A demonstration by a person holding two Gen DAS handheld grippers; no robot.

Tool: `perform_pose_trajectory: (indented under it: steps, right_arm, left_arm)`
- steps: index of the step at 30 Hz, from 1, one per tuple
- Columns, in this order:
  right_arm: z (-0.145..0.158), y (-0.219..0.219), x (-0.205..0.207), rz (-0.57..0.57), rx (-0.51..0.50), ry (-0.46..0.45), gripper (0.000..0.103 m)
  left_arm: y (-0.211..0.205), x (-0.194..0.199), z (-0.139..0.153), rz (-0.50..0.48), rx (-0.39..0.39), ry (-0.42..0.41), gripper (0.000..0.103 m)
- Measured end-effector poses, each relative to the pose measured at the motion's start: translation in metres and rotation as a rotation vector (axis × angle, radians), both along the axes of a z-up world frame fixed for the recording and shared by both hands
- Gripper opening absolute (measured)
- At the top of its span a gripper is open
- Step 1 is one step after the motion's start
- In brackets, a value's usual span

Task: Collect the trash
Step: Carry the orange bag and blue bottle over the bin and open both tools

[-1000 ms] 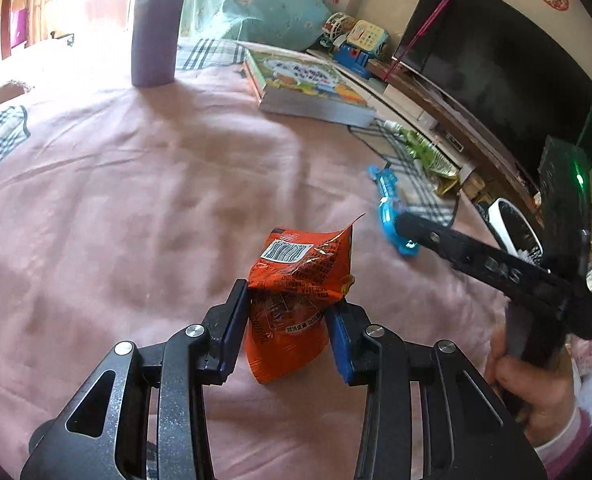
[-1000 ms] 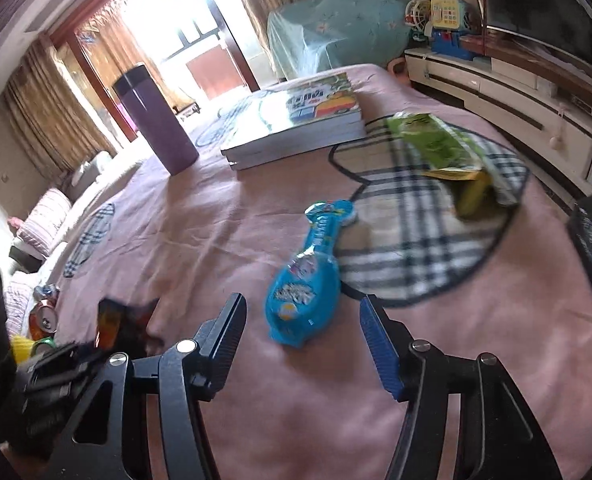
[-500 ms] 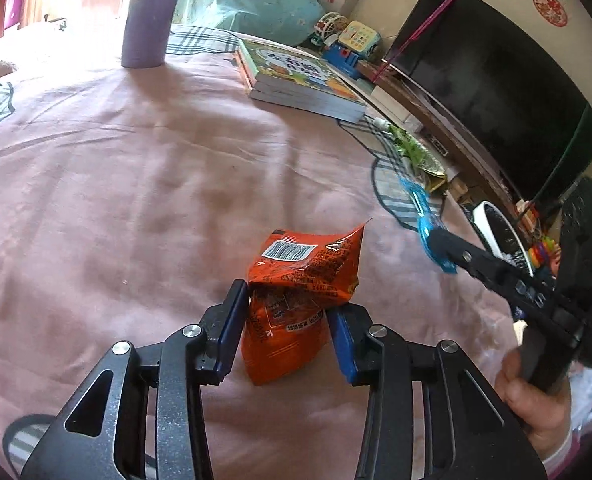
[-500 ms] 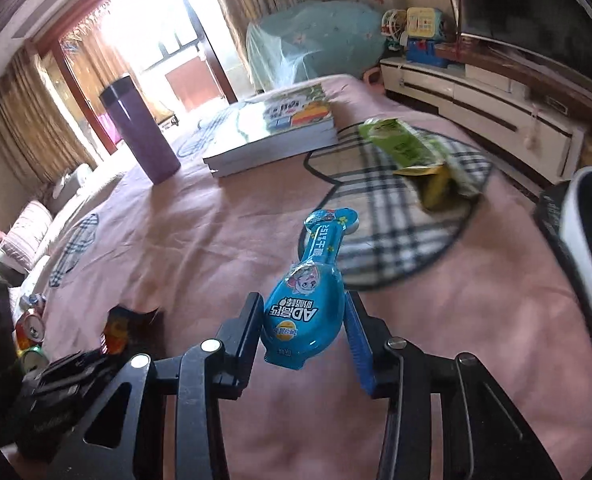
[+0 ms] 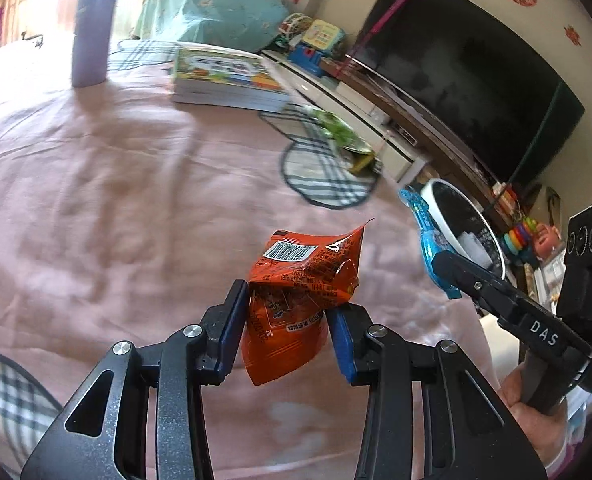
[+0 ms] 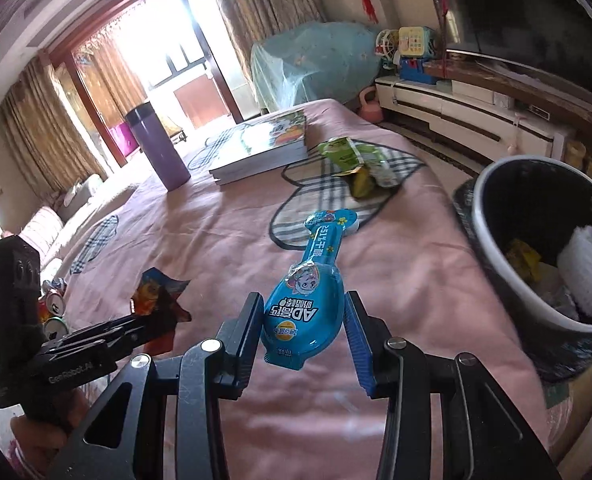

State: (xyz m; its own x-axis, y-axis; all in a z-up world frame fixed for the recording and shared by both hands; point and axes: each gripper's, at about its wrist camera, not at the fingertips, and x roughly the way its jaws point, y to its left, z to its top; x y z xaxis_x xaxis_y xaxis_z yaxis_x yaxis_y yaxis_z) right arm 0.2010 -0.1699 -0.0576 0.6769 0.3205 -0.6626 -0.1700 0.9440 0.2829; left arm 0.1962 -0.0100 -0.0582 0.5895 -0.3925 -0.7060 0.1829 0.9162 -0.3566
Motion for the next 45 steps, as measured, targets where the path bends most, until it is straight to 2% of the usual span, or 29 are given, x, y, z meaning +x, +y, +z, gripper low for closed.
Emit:
perform_pose_trajectory:
  steps: [12,21,31,45]
  right_arm:
    - [0.016,-0.071,-0.033,-0.067,0.091,-0.066,0.042]
    - [0.028,-0.123,-0.05,-0.161,0.115,-0.11,0.041]
    - [0.033,-0.165,-0.053,-0.236,0.118,-0.129,0.041]
    - [0.035,-0.198,-0.039,-0.272,0.116,-0.129,0.041]
  left_arm:
    - [-0.078,-0.007,0.018,-0.1,0.069,-0.035,0.038]
    - [-0.13,-0.006,0.035,-0.179,0.09,-0.07,0.038]
    - [-0.182,0.01,0.057,-0.248,0.127,-0.116,0.038]
    - [-0.227,0.032,0.06,-0.286,0.16,-0.123,0.038]
